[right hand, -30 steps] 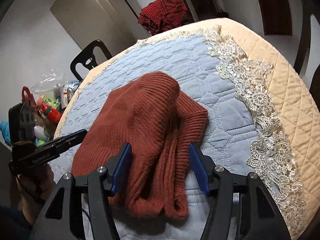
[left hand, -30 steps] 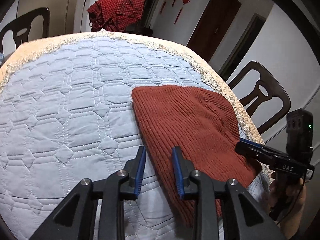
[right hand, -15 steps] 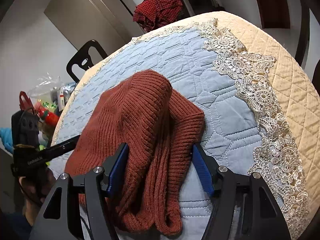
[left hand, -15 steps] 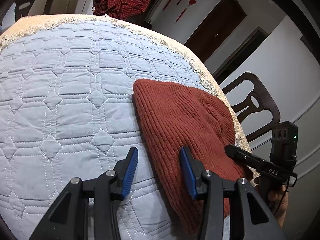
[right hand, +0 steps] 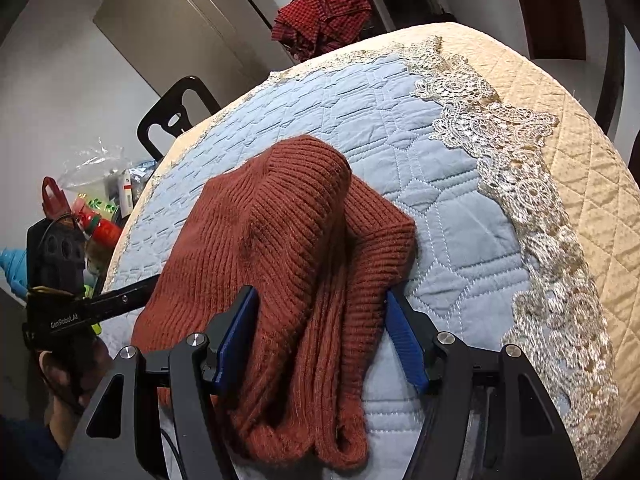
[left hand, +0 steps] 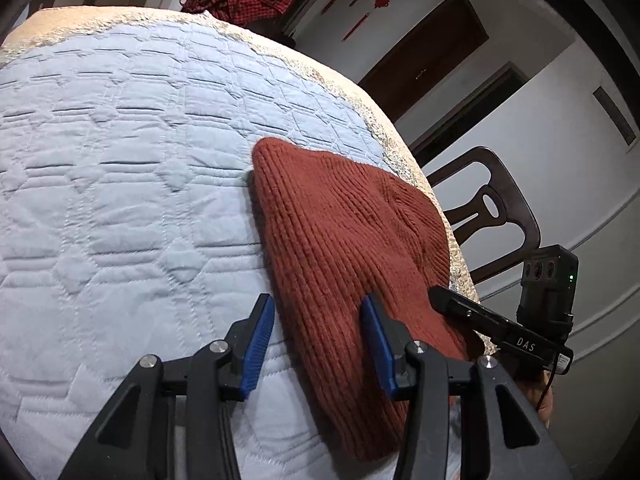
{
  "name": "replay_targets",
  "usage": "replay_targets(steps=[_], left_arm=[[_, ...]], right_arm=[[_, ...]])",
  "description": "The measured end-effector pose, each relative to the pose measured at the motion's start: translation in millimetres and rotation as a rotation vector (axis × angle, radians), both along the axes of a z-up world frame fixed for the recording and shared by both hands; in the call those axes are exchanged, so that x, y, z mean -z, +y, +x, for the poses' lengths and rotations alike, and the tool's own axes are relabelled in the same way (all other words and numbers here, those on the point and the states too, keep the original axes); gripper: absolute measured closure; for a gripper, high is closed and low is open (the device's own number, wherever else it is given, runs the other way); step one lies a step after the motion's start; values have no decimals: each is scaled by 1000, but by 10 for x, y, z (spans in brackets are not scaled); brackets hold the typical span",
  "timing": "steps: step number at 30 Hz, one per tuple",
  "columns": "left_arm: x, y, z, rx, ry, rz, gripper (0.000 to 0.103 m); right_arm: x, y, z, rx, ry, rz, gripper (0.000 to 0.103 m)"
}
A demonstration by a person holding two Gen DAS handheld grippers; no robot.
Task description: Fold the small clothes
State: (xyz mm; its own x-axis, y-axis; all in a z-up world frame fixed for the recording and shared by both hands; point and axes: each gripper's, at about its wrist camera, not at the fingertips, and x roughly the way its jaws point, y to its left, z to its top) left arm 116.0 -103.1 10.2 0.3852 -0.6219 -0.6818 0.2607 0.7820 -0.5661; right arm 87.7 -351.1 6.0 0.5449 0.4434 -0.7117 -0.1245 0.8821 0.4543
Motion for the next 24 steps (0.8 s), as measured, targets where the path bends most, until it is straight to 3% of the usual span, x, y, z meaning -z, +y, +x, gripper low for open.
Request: replay_targets(steps=[3, 6, 9, 13, 24], left_arm=[[27, -131, 83, 19, -5, 15, 52], [28, -237, 113, 31, -15, 34, 50], [-22, -281, 71, 46, -43, 71, 54], [-140, -298, 2, 58, -90, 113, 68], [-540, -53, -73, 30, -208, 189, 71]], right_arm=[[-2, 34, 58, -7, -8, -6, 41], [-5, 35, 55, -13, -7, 10, 57], [-7, 17, 29, -19, -4, 56, 64], [-37, 9, 1, -13, -10, 71, 68], [-348, 291, 13, -65, -74, 123, 69]])
